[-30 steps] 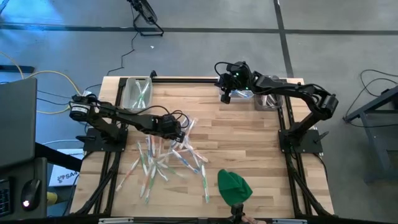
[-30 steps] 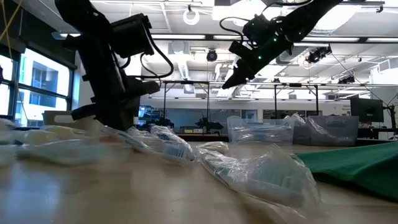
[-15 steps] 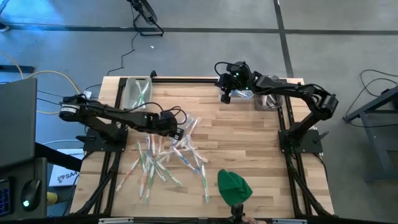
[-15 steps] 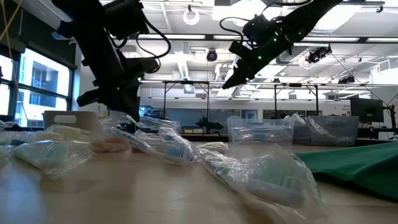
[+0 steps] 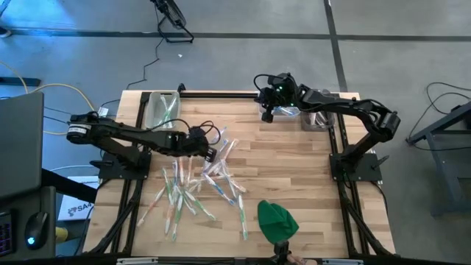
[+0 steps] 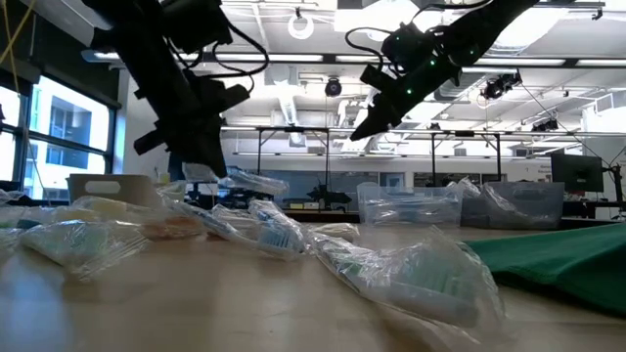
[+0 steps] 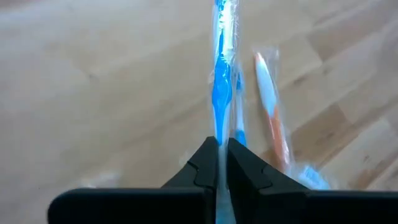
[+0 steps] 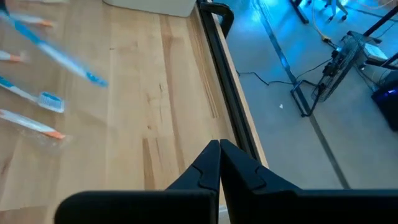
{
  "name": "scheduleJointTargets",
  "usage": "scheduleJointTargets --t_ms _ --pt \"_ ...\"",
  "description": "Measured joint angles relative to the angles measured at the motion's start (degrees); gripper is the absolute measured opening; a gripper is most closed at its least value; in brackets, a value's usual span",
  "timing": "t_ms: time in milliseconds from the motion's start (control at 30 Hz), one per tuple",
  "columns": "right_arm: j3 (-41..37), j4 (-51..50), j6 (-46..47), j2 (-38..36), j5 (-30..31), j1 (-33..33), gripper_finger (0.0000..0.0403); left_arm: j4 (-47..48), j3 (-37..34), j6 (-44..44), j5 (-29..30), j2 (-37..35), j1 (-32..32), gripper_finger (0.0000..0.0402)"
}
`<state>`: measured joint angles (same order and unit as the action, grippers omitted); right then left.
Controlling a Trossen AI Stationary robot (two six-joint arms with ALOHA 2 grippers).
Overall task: Pick & Place Toothbrushes
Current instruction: Put the blue toothbrush into the transparent bin
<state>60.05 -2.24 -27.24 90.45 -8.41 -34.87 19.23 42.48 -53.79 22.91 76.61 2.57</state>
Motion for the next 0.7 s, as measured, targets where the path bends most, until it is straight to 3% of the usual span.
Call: scheduleJointTargets --t_ms 200,400,567,700 --pt "0.0 0.1 -0.3 0.0 2.9 0.0 0.0002 -1.0 0.0 10.2 0.0 -6.0 5.6 0.0006" --pt "0.0 -0.6 -1.5 0.0 2.9 0.0 0.0002 -8.7 0.0 24.1 -2.6 -12.3 12.9 0.0007" --pt "0.0 -0.6 -1.5 0.0 0.8 0.0 0.0002 -16.2 0.0 34.9 -6.2 -16.0 18.2 0.0006" --pt "0.0 -0.6 -1.5 0.0 -4.1 0.0 0.0002 -22.7 0.0 41.0 -10.3 -16.7 21.7 0.0006"
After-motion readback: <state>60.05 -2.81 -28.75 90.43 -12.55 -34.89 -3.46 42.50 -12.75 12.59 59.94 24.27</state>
